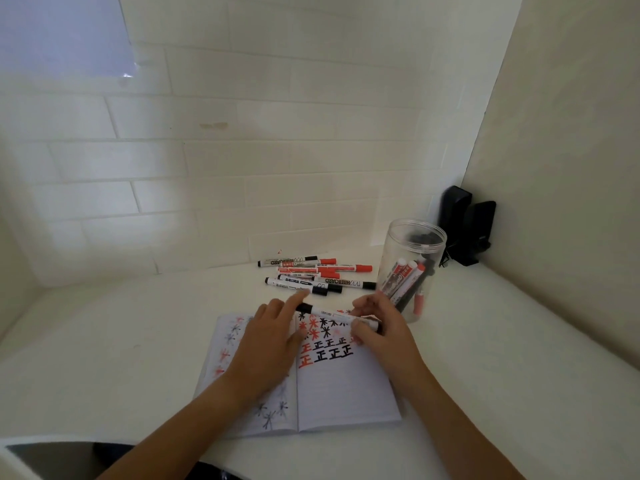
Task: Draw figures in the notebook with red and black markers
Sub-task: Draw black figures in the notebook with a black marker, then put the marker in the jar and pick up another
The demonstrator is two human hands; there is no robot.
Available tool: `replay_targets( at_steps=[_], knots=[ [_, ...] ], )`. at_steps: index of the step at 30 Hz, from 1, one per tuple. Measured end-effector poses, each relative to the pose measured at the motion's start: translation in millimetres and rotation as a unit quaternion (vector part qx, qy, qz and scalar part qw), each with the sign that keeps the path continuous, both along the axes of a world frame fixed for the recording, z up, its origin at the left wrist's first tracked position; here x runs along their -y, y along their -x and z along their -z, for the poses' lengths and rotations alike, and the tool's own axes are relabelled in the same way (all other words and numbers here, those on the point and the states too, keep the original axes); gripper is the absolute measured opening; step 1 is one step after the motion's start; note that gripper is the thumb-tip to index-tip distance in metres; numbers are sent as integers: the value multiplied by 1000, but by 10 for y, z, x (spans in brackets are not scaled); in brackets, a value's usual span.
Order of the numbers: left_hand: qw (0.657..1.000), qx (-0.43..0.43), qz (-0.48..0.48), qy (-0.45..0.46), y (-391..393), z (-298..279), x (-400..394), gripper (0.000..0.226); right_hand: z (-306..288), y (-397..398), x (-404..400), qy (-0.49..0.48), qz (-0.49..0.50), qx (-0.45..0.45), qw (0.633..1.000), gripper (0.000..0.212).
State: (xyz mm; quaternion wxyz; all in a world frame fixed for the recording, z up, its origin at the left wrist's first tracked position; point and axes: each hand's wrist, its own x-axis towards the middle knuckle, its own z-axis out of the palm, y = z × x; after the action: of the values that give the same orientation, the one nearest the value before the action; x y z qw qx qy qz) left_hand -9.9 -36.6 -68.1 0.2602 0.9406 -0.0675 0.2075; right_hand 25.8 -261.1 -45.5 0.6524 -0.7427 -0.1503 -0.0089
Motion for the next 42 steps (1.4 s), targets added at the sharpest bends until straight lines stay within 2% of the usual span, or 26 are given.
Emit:
replay_targets(
  at_steps=[2, 3, 7, 13, 17, 24, 29, 32, 36, 38, 40, 42],
  knots=[
    [999, -29, -8, 22, 27, -49, -23, 76, -4, -7, 18, -65, 7, -17, 998, 27],
    [999, -46, -10, 6, 37, -39, -52, 79, -13, -15, 25, -89, 12, -19, 996, 28],
    [982, -121, -7, -142, 104, 135, -199, 84, -81, -23, 36, -131, 29, -4, 991, 19],
    [975, -130, -5, -179, 104, 164, -186, 92, -174, -6, -49, -36, 43, 82, 995, 17],
    [975, -137, -2, -177, 95, 161, -191, 92, -580, -42, -15, -4, 75, 177, 981, 27],
    [975, -139, 0, -175, 92, 159, -196, 96, -1414, -378, 308, 40, 212, 351, 911, 27],
    [975, -140, 0, -173, 86, 143, -187, 99, -1538, -579, 403, 66, 265, 380, 884, 26],
    [973, -146, -2, -181, 96, 134, -188, 100, -1447, -654, 353, 151, 274, 362, 878, 23],
    [973, -149, -1, -178, 98, 120, -184, 101, -1241, -791, 309, 327, 227, 255, 881, 14],
    [974, -150, 2, -173, 100, 115, -184, 101, -1153, -803, 287, 401, 233, 258, 848, 31],
    [974, -149, 2, -171, 103, 113, -186, 101, -1064, -804, 267, 456, 254, 305, 797, 47],
    [974, -148, 2, -171, 107, 111, -186, 101, -993, -813, 263, 503, 257, 324, 759, 51]
  ],
)
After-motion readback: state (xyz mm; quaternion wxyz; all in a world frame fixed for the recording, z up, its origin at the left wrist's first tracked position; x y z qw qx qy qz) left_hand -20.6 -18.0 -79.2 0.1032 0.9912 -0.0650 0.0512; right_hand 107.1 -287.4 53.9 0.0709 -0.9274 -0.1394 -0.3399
